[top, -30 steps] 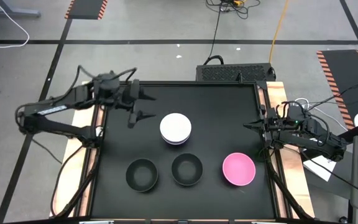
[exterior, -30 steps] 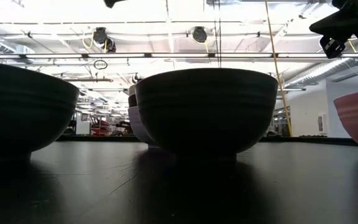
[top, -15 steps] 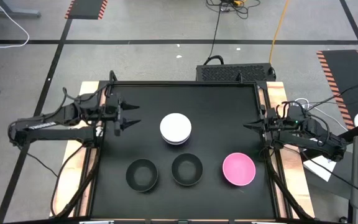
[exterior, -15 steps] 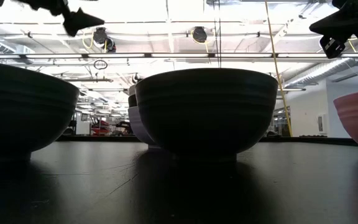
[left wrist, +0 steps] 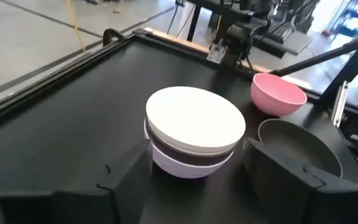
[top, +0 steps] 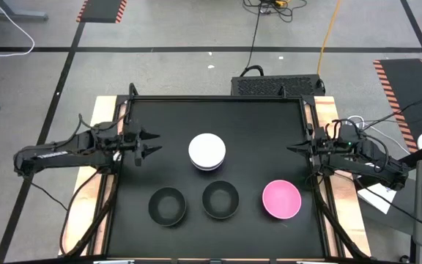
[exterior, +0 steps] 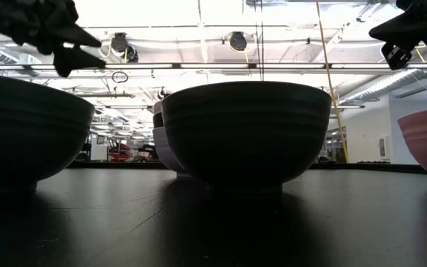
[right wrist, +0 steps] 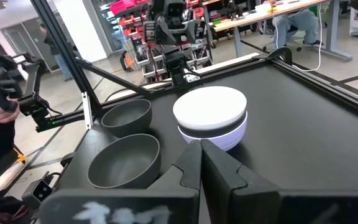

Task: Nest bowls inside each other
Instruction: Stack the pink bowl on top of the white bowl

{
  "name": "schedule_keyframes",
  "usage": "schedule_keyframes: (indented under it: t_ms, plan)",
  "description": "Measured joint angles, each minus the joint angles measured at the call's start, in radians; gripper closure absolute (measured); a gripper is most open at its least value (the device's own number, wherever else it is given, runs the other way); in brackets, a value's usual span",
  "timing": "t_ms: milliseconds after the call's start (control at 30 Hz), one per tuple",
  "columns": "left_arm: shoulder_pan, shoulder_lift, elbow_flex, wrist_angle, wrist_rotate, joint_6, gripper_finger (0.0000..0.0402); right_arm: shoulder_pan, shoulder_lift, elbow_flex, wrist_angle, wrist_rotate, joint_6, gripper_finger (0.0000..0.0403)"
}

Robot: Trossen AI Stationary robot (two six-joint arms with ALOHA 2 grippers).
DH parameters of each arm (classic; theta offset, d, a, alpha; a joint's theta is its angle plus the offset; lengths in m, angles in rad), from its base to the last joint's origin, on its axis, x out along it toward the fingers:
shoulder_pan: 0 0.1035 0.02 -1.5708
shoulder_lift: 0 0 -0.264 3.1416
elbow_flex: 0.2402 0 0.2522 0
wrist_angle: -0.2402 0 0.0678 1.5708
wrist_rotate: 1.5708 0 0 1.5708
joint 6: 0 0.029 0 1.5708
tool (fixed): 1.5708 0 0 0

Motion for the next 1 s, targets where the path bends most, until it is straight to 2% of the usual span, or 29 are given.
schedule_keyframes:
  t_ms: [300, 433, 567, 833, 1000]
  plan:
    - [-0.024, -0.128, -0.154, 0.132, -0.004, -0.021, 0.0253, 0.000, 0.000, 0.000, 0.001, 0.001, 0.000, 0.0403]
    - [-0.030, -0.147, -0.205, 0.155, -0.062, -0.043, 0.0298, 0.000, 0.000, 0.000, 0.000, 0.002, -0.001, 0.0403]
    - [-0.045, -0.150, -0.257, 0.207, -0.045, -0.037, 0.0329, 0.000, 0.000, 0.000, 0.000, 0.002, -0.003, 0.0403]
    - [-0.064, -0.152, -0.332, 0.211, -0.078, -0.019, 0.0361, 0.000, 0.000, 0.000, 0.000, 0.003, -0.003, 0.0403]
    - [-0.064, -0.154, -0.396, 0.372, -0.072, 0.032, 0.0354, 0.000, 0.000, 0.000, 0.001, 0.003, -0.003, 0.0403]
